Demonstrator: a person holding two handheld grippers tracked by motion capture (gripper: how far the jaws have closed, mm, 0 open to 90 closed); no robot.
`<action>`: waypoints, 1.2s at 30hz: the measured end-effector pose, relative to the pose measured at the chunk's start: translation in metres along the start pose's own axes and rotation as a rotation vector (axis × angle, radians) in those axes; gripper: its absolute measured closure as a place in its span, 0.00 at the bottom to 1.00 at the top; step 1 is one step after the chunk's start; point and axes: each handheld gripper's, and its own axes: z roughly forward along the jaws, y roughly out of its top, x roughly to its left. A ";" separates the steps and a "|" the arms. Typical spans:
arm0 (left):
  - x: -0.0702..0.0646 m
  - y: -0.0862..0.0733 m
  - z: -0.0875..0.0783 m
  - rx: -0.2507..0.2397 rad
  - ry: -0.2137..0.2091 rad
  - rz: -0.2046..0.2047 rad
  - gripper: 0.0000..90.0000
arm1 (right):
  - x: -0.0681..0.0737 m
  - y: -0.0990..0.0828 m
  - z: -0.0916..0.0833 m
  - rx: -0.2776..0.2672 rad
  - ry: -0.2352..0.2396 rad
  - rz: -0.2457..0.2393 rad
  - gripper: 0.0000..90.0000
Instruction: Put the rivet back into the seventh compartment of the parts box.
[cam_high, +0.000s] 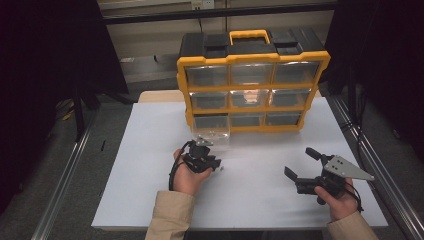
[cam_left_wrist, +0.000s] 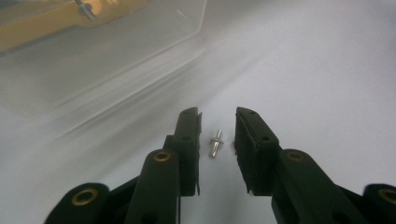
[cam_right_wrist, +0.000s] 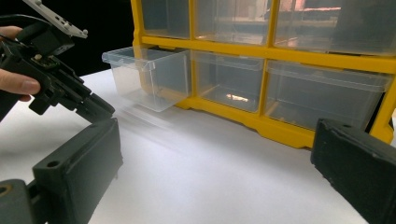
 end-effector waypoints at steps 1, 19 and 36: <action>-0.001 -0.001 0.002 0.004 0.002 -0.004 0.79 | 0.000 0.000 0.000 0.000 -0.001 0.000 0.02; 0.000 -0.007 0.014 0.023 0.014 -0.007 0.87 | 0.000 0.000 0.000 0.002 0.000 -0.004 0.02; 0.002 -0.006 0.011 0.024 0.010 -0.053 0.96 | 0.000 0.000 0.000 0.000 -0.002 -0.002 0.02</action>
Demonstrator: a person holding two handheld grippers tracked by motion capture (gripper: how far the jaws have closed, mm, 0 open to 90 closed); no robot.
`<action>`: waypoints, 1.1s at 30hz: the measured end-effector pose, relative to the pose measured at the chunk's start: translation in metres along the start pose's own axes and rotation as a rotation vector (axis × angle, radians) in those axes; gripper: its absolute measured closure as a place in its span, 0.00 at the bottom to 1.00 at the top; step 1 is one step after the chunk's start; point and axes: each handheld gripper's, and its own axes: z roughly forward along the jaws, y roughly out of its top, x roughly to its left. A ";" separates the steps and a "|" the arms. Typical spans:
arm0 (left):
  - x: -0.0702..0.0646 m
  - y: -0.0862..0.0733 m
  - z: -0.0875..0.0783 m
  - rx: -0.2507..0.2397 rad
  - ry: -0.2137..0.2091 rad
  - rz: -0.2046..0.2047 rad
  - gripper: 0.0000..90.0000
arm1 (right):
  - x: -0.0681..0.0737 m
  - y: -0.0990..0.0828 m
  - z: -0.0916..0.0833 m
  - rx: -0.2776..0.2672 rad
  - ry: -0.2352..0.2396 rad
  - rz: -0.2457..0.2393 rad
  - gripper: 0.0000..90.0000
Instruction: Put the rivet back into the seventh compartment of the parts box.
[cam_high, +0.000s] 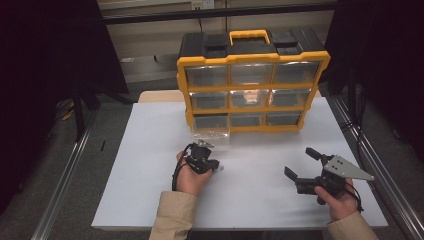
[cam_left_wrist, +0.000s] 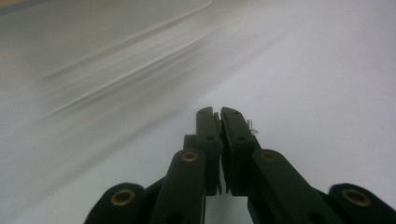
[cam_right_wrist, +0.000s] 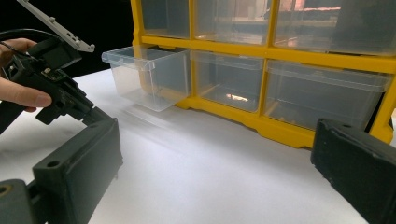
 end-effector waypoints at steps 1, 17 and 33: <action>0.000 0.001 -0.001 -0.004 -0.001 -0.004 0.96 | 0.000 0.000 0.000 -0.001 0.002 0.001 0.02; 0.005 0.016 -0.027 -0.034 -0.038 -0.052 0.96 | 0.000 0.000 0.000 -0.001 0.000 -0.001 0.02; 0.007 0.028 -0.040 -0.050 -0.063 -0.077 0.96 | 0.000 0.000 0.000 -0.001 -0.001 0.000 0.02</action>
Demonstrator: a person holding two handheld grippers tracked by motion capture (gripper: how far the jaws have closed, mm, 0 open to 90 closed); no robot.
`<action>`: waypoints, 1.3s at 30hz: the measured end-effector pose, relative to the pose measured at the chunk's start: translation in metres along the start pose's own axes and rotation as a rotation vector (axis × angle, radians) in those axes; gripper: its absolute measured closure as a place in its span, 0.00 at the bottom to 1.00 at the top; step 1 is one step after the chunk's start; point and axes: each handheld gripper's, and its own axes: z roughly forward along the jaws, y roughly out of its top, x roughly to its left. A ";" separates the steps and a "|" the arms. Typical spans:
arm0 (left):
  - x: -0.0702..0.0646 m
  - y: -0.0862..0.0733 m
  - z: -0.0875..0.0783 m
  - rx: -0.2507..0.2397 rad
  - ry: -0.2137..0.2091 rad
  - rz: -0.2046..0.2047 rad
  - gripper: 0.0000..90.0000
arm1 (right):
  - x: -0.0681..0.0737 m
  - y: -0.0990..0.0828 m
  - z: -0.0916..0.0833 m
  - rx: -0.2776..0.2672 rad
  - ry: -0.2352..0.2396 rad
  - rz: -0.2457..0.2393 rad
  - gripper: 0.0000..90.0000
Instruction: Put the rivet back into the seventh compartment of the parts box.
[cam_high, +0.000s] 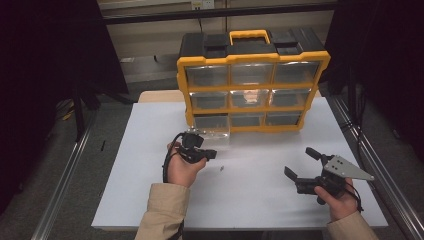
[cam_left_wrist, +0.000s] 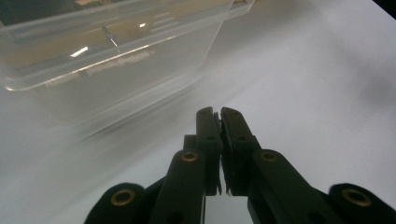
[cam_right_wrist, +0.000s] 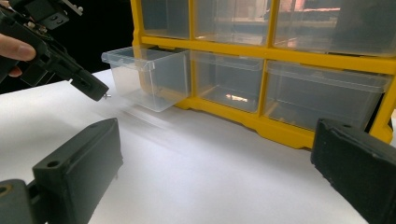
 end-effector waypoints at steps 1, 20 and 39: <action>0.000 0.001 -0.001 0.000 0.002 0.000 0.96 | 0.000 0.000 0.000 0.000 0.000 0.000 0.02; 0.001 0.019 -0.015 0.004 -0.017 -0.010 0.96 | 0.000 0.000 0.000 -0.002 -0.001 0.003 0.02; 0.000 0.036 -0.023 0.000 -0.011 -0.016 0.96 | 0.000 0.000 -0.001 -0.002 -0.001 0.004 0.02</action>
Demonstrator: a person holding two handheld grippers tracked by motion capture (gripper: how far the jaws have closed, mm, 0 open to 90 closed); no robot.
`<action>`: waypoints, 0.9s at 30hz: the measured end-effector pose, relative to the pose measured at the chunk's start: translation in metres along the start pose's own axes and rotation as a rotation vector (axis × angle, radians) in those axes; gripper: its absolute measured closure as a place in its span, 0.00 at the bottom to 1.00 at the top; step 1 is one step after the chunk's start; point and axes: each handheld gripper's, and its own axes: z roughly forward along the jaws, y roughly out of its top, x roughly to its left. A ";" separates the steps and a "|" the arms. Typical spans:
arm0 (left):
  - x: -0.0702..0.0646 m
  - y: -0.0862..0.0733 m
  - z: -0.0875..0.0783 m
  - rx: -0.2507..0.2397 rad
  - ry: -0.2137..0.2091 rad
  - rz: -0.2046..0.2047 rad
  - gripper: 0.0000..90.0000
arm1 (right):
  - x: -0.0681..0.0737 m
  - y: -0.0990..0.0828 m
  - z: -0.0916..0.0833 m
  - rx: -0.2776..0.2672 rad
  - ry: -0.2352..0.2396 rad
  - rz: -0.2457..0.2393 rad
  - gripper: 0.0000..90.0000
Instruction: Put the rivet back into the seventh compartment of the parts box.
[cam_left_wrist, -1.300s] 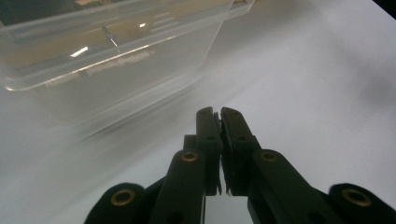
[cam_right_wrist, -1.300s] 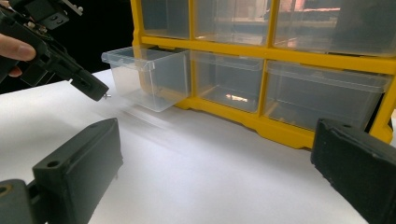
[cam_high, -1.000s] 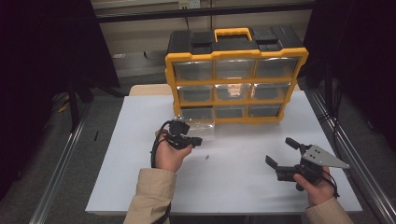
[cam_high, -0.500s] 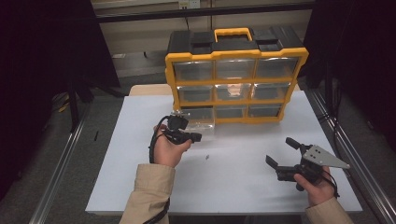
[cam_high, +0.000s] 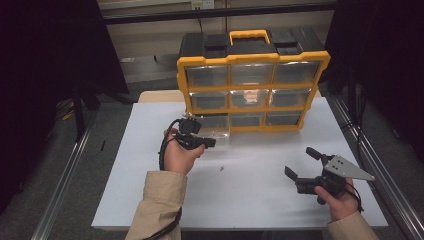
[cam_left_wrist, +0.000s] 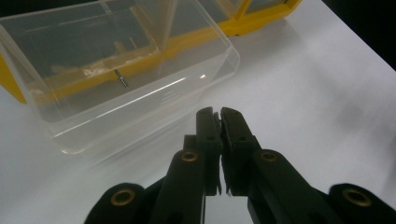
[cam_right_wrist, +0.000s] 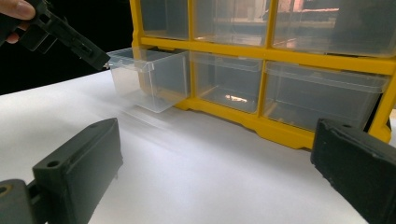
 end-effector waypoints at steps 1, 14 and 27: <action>0.001 0.001 -0.001 0.006 -0.005 0.006 0.96 | 0.000 0.000 0.000 -0.002 -0.001 0.001 0.02; 0.001 0.012 -0.005 -0.004 0.016 -0.001 0.96 | -0.001 0.000 0.000 -0.004 0.004 -0.007 0.02; 0.000 0.025 -0.008 -0.018 0.026 0.003 0.96 | -0.001 0.000 -0.001 -0.005 0.005 -0.008 0.02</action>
